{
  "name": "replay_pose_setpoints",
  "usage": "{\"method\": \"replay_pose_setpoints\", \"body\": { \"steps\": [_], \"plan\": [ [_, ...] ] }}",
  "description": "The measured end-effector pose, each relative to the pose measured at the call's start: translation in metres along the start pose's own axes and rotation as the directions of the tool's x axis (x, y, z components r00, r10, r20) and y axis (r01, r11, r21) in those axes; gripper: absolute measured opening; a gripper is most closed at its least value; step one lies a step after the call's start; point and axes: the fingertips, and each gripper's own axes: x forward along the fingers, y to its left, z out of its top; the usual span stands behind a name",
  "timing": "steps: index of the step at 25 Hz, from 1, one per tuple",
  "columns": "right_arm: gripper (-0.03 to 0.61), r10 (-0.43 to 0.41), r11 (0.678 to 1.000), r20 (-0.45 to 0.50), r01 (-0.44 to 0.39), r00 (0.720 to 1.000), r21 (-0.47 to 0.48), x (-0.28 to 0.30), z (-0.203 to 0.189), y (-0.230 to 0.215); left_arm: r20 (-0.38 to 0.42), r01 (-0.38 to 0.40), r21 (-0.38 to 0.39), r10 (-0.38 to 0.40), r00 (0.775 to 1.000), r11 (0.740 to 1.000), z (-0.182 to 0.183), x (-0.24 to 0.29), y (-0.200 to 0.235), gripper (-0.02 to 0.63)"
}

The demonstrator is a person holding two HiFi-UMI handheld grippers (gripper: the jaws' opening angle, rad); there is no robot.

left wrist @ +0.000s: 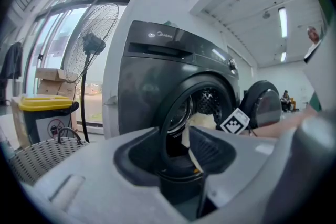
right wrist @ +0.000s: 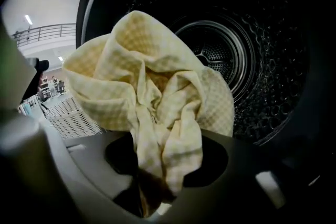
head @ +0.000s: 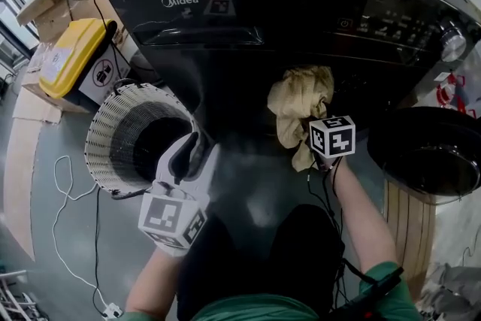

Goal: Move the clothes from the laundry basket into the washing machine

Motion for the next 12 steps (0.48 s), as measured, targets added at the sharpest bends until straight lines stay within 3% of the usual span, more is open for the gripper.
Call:
{"method": "replay_pose_setpoints", "body": {
  "steps": [6,12],
  "plan": [
    [0.195,-0.036,0.999,-0.026,0.037,0.999,0.032,0.017,-0.004,-0.009,0.002,-0.003,0.006,0.003,1.0,1.0,-0.002,-0.002,0.003,0.176],
    [0.249,0.024,0.999,-0.083,-0.022,0.996,0.024,0.023,-0.006,-0.005,-0.003,0.012,0.007,-0.012,1.0,1.0,-0.003,-0.004,0.002,0.176]
  ]
}}
